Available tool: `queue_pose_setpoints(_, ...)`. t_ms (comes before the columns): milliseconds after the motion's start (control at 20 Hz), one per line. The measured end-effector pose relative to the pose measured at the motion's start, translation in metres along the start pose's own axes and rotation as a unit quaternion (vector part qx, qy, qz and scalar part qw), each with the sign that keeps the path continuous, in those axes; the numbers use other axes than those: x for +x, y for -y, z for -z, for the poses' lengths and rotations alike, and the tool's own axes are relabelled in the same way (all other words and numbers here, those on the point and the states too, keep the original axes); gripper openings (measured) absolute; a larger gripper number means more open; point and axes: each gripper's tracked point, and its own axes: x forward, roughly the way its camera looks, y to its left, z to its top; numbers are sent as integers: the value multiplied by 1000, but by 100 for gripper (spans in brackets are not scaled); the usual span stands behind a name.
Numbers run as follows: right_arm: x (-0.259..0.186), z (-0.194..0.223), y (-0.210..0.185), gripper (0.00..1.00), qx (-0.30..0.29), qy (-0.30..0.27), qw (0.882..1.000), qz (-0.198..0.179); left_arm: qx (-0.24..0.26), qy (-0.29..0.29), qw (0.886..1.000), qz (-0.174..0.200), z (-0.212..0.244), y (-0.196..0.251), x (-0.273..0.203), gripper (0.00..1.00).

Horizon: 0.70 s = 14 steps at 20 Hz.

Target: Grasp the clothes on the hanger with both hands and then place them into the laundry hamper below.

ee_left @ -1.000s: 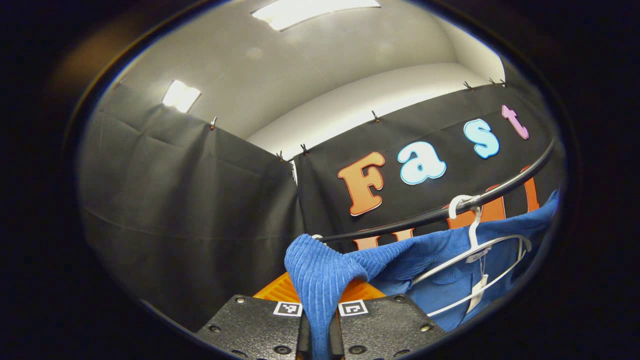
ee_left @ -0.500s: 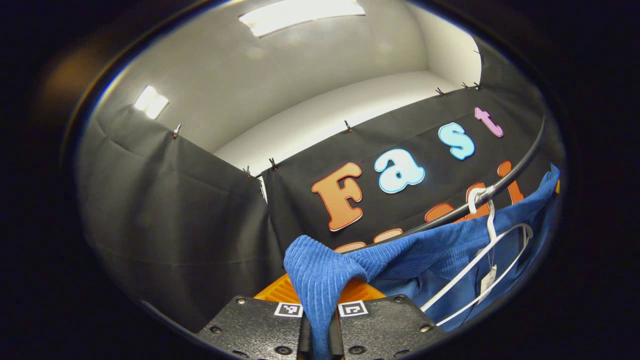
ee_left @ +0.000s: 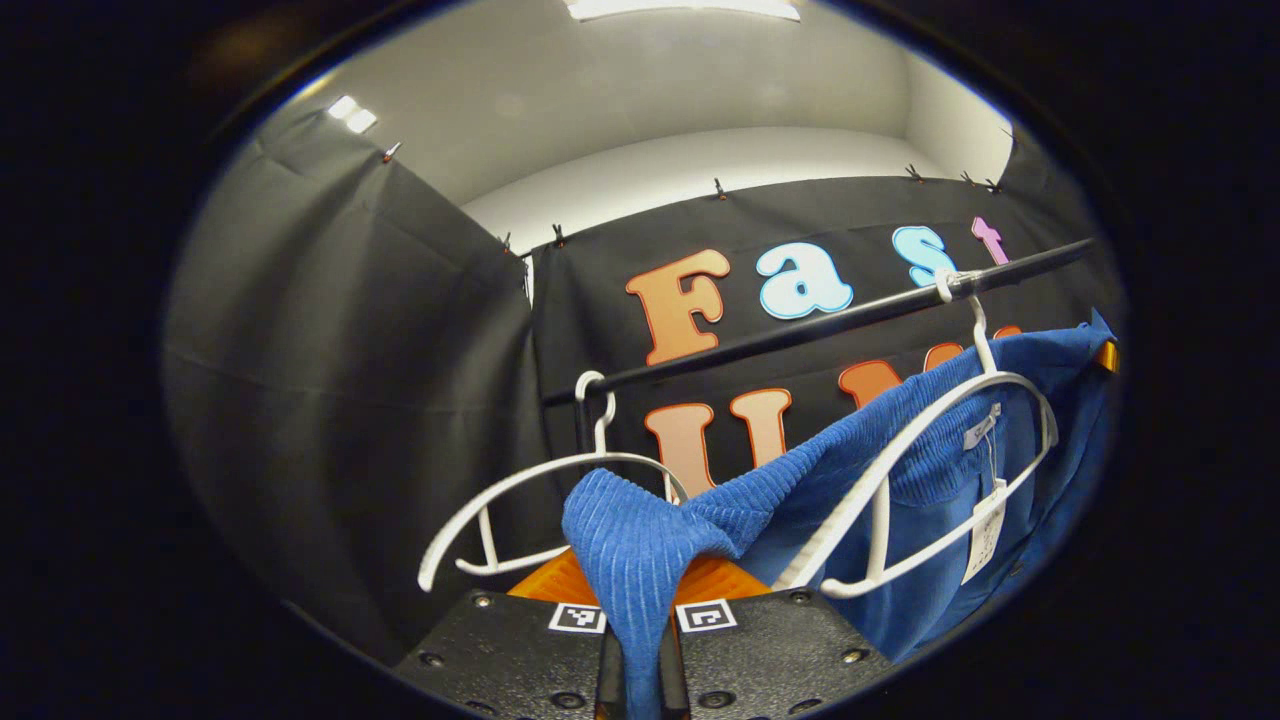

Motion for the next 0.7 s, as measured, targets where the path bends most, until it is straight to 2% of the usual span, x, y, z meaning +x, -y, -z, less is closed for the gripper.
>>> queue_pose_setpoints(150, 6, 8, 0, 13, -1, -11, 1000, 0, -19, -30, 999, 0, 37, 11, -15, 11)
queue_pose_setpoints(400, 19, 12, 12, 13, -5, -10, 1000, 2, -46, -61, 997, -3, 74, 29, -35, 13)
queue_pose_setpoints(550, 23, 20, 24, 13, -5, -17, 1000, 15, -24, -55, 998, -5, 71, 44, -55, 12)
queue_pose_setpoints(700, 41, 45, 43, 13, -11, -41, 999, 32, 1, -61, 998, 18, 78, 73, -64, 11)
